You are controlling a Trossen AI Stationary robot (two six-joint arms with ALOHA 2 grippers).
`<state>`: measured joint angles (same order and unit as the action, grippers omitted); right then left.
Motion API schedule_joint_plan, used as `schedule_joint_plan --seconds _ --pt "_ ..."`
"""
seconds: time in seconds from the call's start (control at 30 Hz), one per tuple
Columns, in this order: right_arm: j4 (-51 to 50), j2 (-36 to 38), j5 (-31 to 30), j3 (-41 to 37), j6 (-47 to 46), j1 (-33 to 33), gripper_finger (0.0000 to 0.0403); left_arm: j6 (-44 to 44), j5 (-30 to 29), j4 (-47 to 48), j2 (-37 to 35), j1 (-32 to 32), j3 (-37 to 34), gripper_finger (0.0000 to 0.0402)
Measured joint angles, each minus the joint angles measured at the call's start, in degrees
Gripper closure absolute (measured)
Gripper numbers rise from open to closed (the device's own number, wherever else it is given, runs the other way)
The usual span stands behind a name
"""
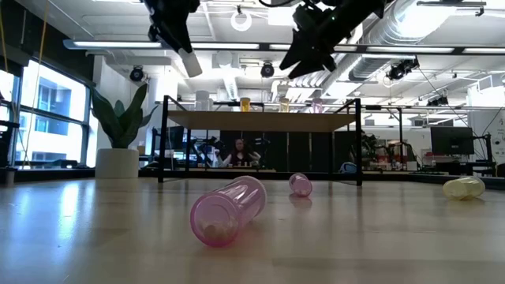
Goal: Pick and place medicine bottles onto shelf by color
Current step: Put the white medicine bottle on the shelf aligned with the other white medicine bottle
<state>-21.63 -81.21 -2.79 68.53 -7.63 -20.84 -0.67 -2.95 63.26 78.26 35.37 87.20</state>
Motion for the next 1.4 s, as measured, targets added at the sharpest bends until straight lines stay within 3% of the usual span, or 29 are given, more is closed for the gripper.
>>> schedule_joint_plan --seconds 0.73,1.4 --pt "0.0 -0.02 0.02 0.0 1.72 -3.19 0.018 2.58 0.61 1.46 12.17 -0.69 0.02 0.0261" --pt "-0.02 -0.04 0.02 0.0 2.58 -3.19 0.0181 0.44 0.07 1.94 12.76 -0.66 0.16 0.0261"
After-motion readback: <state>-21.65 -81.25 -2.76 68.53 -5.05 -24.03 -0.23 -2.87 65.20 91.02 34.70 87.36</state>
